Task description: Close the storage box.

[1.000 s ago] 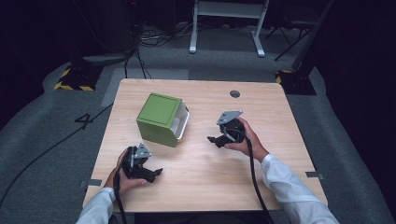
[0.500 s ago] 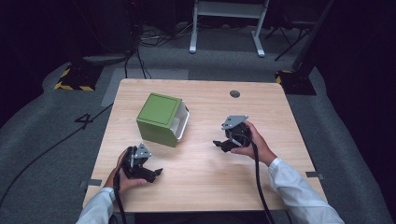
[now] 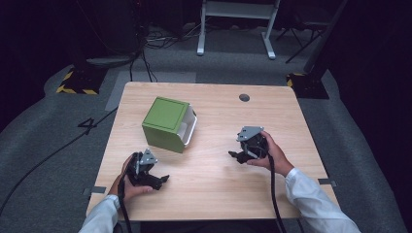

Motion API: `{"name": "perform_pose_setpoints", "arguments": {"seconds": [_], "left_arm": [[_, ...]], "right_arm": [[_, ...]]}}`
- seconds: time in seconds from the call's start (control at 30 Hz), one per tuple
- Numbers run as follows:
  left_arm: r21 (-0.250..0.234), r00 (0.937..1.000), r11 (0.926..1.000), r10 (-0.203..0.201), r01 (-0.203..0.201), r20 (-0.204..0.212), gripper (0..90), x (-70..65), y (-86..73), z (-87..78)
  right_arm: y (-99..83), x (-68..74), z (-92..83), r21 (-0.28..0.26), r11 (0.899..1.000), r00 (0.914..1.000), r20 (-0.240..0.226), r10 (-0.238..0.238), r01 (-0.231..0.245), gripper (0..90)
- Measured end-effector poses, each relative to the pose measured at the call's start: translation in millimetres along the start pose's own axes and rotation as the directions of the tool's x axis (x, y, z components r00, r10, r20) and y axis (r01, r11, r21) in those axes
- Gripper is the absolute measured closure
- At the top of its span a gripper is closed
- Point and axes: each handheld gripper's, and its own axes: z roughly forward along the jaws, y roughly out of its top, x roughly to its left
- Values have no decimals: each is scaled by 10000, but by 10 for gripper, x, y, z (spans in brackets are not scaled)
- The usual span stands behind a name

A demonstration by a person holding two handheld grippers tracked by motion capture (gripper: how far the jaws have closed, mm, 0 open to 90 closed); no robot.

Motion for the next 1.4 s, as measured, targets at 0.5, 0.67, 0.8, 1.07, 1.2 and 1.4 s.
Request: {"name": "perform_pose_setpoints", "arguments": {"seconds": [0.5, 0.67, 0.8, 1.07, 1.2, 1.4], "left_arm": [[1, 10000, 10000, -8, 8, -6, 24, -1, 1, 1], [0, 10000, 10000, -29, 29, 0, 23, -2, 2, 3], [1, 10000, 10000, -27, 27, -5, 23, -3, 3, 3], [-2, 10000, 10000, -56, 56, -20, 22, -6, 5, 5], [-3, 10000, 10000, -55, 55, 8, 19, -3, 11, 11], [7, 10000, 10000, -67, 67, 29, 19, -2, 12, 13]], "right_arm": [[-388, -43, -311, 317, 9995, 9988, 491, -43, 27, 204], [-539, -57, -405, 376, 9991, 9980, 611, 154, -177, 204], [-655, -70, -471, 505, 9984, 9982, 550, 236, -264, 204], [-1067, -91, -621, 680, 9940, 9945, 673, 808, -853, 197], [-1279, -95, -693, 774, 9906, 9898, 961, 1053, -1129, 194], [-1527, -147, -767, 414, 9782, 9757, 918, 1991, -2035, 188]]}}
